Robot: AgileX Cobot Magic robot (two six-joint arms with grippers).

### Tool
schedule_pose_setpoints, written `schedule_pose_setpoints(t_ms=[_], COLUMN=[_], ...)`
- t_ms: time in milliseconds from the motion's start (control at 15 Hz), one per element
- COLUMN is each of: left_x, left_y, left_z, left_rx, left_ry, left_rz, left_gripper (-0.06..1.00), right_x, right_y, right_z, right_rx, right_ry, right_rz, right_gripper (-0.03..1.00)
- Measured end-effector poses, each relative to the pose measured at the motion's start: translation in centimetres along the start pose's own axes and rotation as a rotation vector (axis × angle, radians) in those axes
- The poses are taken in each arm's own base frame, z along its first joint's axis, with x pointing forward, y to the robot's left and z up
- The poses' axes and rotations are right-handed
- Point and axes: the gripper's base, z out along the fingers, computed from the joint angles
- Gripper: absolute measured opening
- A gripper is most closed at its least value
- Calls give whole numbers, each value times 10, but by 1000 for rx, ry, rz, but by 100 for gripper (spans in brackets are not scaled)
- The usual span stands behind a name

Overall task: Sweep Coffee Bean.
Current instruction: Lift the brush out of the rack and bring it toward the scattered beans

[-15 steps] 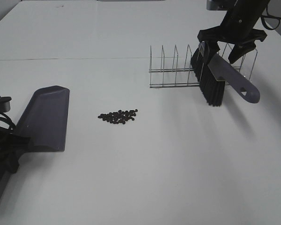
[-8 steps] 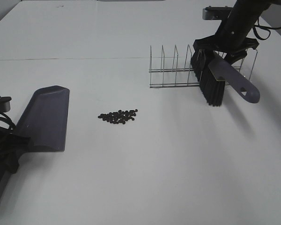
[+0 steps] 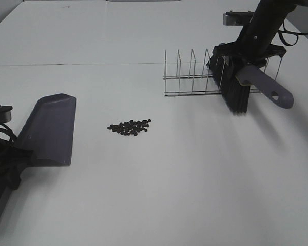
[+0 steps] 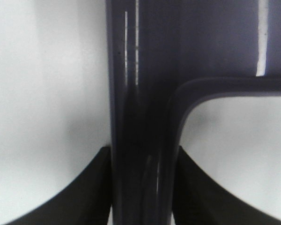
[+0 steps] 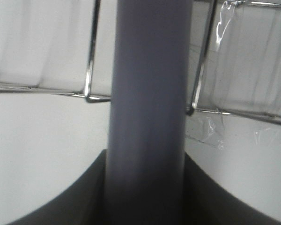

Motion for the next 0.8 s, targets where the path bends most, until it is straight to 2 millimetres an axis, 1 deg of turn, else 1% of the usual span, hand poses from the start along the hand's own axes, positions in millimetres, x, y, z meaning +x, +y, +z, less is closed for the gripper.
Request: schedule_pose_setpoints(t_ms=[133, 200, 267, 333, 400, 533, 600, 733, 800], left_x=[0, 0, 0, 0, 0, 0, 0, 1, 1], left_y=[0, 0, 0, 0, 0, 0, 1, 1, 2], left_z=[0, 0, 0, 0, 0, 0, 0, 0, 0], left_rx=[0, 0, 0, 0, 0, -4, -11, -16, -17], left_ry=[0, 0, 0, 0, 0, 3, 6, 15, 18], left_rz=[0, 0, 0, 0, 0, 6, 16, 24, 25], left_gripper=[32, 32, 32, 32, 32, 32, 32, 32, 32], right_x=[-2, -2, -1, 0, 2, 9, 14, 32, 43], right_y=[0, 0, -1, 0, 0, 1, 2, 4, 5], right_z=[-24, -41, -74, -92, -101, -129, -138, -148, -149], right_rx=[15, 29, 43, 49, 50, 51, 51, 45, 38], right_ry=[-31, -53, -98, -116, -124, -146, -152, -136, -127], right_rz=[-8, -17, -22, -25, -25, -25, -25, -23, -21], right_gripper=[31, 31, 31, 31, 31, 31, 31, 31, 31])
